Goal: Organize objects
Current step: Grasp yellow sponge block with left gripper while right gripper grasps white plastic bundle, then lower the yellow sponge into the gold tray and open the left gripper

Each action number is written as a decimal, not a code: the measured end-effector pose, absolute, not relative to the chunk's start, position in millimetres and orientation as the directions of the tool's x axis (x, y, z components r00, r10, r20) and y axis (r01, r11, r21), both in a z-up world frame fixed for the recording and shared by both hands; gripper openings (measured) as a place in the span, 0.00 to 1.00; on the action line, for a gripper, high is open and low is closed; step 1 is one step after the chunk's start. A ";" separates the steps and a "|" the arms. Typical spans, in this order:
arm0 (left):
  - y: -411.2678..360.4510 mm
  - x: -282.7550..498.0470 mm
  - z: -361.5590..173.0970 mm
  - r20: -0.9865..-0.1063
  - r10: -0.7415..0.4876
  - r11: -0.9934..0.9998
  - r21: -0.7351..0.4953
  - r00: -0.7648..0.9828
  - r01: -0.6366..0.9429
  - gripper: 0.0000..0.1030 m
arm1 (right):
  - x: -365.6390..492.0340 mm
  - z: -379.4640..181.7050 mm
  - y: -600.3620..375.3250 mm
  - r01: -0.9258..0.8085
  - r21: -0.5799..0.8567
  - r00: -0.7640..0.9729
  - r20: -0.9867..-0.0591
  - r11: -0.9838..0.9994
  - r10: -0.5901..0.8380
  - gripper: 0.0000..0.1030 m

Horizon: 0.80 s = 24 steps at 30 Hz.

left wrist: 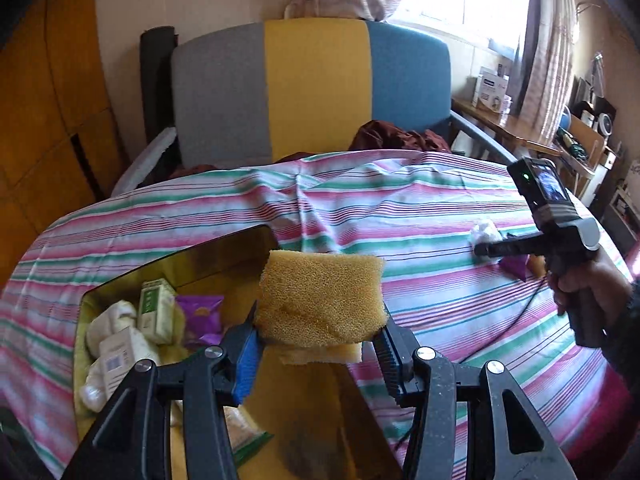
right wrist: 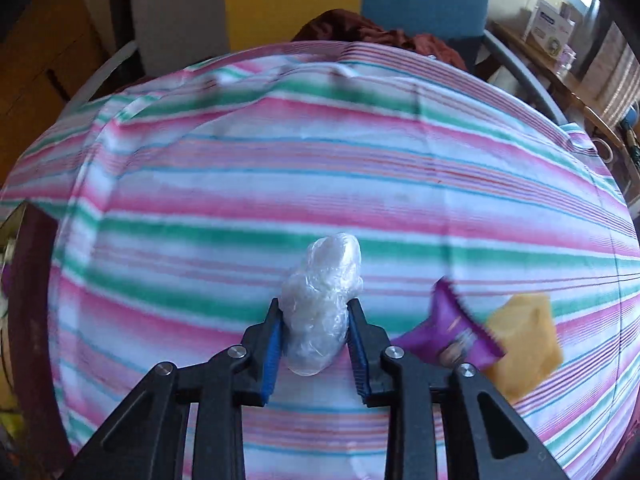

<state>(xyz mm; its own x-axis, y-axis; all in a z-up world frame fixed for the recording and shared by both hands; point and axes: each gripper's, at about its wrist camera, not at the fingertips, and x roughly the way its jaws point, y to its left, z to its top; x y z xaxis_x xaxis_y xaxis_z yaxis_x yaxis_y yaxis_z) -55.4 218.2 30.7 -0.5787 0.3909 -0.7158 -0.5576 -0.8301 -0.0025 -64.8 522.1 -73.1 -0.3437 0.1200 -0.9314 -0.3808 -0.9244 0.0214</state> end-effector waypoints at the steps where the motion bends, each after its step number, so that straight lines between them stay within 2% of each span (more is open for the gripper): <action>1: 215.3 -54.1 30.5 -0.714 0.387 -0.833 0.001 -0.584 -0.553 0.50 | -61.7 -73.6 512.8 -0.367 0.031 -0.346 -0.933 -0.930 0.105 0.28; 10: 178.4 -43.0 27.9 -0.701 0.353 -0.865 0.008 -0.620 -0.502 0.50 | -39.3 -72.5 444.7 -0.255 0.059 -0.358 -0.933 -0.965 0.038 0.28; 16: 153.8 -38.2 25.8 -0.706 0.366 -0.877 -0.044 -0.606 -0.479 0.50 | -28.7 -77.1 415.9 -0.181 0.001 -0.385 -0.920 -0.984 0.070 0.28; 24: 96.8 -42.7 33.2 -0.680 0.367 -0.913 -0.132 -0.635 -0.385 0.50 | -18.6 -76.4 423.4 -0.146 0.030 -0.413 -0.910 -0.989 0.034 0.28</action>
<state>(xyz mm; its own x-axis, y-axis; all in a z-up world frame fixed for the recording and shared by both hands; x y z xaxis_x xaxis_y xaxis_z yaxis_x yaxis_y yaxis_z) -42.7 96.8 33.2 -0.6355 0.3665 -0.6796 -0.3855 -0.9132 -0.1321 -18.6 423.4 -76.4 -0.4133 0.0337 -0.9100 -0.1457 -0.9889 0.0296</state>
